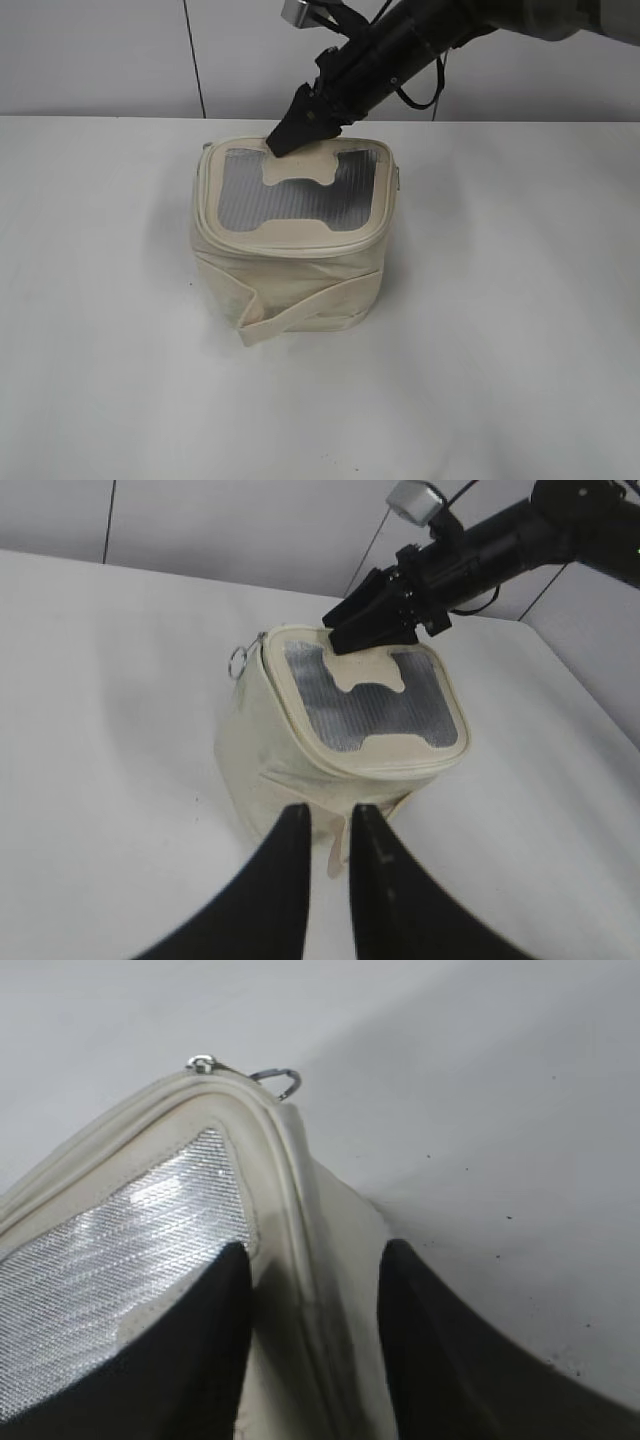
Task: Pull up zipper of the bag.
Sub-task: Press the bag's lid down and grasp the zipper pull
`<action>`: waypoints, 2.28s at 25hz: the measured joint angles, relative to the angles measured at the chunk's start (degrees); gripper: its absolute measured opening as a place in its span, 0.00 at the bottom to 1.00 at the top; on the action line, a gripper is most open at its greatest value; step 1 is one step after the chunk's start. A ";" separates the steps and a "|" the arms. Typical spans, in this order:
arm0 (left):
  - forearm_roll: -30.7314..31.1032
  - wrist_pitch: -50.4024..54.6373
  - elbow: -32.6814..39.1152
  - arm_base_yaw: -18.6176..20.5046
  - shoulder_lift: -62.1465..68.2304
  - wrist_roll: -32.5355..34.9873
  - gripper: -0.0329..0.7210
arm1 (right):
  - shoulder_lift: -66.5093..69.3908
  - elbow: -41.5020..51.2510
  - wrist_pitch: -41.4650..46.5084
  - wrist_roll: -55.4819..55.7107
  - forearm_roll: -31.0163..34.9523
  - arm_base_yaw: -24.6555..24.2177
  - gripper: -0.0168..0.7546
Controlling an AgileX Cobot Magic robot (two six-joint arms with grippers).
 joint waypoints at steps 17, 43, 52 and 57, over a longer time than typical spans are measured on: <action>-25.24 0.63 -26.09 9.09 45.49 35.94 0.18 | 0.13 0.00 1.34 0.06 -0.37 0.00 0.09; -39.66 -3.66 -30.70 7.39 83.83 92.21 0.56 | 0.13 0.00 1.28 2.25 -0.37 0.00 0.09; -45.10 -1.39 -30.70 5.82 85.00 100.16 0.56 | 0.13 0.00 1.13 2.43 -0.37 0.00 0.09; -50.19 -3.97 -30.70 4.70 85.00 102.85 0.56 | 0.13 0.00 0.95 2.60 -0.43 0.00 0.09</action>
